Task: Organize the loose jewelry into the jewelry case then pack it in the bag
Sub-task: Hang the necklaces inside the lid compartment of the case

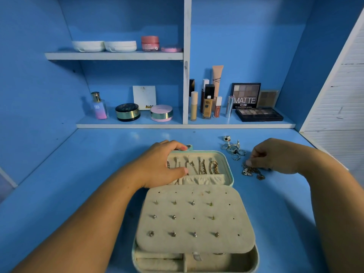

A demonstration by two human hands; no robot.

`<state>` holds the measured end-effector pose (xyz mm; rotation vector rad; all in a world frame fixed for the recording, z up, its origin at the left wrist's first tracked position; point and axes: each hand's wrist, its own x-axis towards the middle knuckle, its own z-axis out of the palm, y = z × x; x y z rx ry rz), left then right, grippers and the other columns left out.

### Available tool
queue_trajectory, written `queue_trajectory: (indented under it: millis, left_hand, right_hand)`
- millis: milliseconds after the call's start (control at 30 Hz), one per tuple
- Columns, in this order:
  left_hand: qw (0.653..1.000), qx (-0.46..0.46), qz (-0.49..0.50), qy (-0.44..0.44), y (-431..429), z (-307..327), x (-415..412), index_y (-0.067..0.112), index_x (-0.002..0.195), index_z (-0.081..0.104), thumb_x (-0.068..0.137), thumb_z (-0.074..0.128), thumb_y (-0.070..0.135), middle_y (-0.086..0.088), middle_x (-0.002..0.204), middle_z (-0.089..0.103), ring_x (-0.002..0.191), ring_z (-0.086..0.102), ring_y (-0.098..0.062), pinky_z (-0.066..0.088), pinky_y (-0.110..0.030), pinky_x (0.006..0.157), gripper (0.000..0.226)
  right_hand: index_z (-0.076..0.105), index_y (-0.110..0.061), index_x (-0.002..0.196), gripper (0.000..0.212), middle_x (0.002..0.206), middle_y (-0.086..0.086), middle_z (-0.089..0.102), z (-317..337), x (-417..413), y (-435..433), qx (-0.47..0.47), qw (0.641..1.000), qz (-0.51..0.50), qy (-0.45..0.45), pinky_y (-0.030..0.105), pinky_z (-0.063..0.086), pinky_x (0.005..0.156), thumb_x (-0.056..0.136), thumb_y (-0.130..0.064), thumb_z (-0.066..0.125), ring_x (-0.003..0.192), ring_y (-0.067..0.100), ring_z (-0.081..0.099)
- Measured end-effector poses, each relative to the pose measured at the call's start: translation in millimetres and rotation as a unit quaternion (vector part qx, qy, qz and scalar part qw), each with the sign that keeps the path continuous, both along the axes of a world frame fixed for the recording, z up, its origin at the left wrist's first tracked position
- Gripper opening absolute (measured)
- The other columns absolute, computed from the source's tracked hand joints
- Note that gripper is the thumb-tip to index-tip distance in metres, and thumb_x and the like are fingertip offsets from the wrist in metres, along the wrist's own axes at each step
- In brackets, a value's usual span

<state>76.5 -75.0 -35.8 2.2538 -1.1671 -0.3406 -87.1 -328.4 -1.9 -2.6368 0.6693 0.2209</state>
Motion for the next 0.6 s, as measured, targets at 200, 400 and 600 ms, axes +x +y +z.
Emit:
queue_trajectory:
  millis: [200, 400, 600]
  left_hand:
    - [1.000, -0.001, -0.003, 0.004, -1.0, 1.3, -1.4, 0.041, 0.125, 0.049, 0.081, 0.074, 0.041, 0.014, 0.122, 0.050, 0.112, 0.049, -0.008, 0.048, -0.037, 0.096, 0.050]
    - [1.000, 0.003, -0.001, 0.003, -0.7, 2.6, -1.7, 0.041, 0.126, 0.048, 0.081, 0.073, 0.041, 0.014, 0.121, 0.049, 0.113, 0.047, -0.008, 0.047, -0.038, 0.097, 0.051]
    - [1.000, 0.008, 0.000, 0.000, -0.9, 3.6, -3.4, 0.041, 0.126, 0.048, 0.082, 0.073, 0.040, 0.014, 0.120, 0.049, 0.112, 0.046, -0.008, 0.045, -0.037, 0.099, 0.051]
  right_hand:
    - [0.067, -0.027, 0.078, 0.018, 0.077, -0.008, 0.065, 2.3, -4.4, -5.6, 0.030, 0.999, -0.007, -0.042, 0.027, 0.045, 0.069, 0.079, -0.044, 0.071, 0.073, 0.012, 0.057]
    - [0.069, -0.028, 0.076, 0.014, 0.074, -0.008, 0.067, 0.4, -2.8, -0.7, 0.017, 0.999, 0.032, 0.014, 0.029, 0.045, 0.069, 0.075, -0.040, 0.075, 0.069, 0.011, 0.056]
    - [0.068, -0.018, 0.075, 0.016, 0.072, 0.000, 0.067, -1.8, -1.6, -1.3, 0.127, 0.987, 0.001, -0.096, 0.035, 0.046, 0.076, 0.075, -0.032, 0.076, 0.070, 0.016, 0.055]
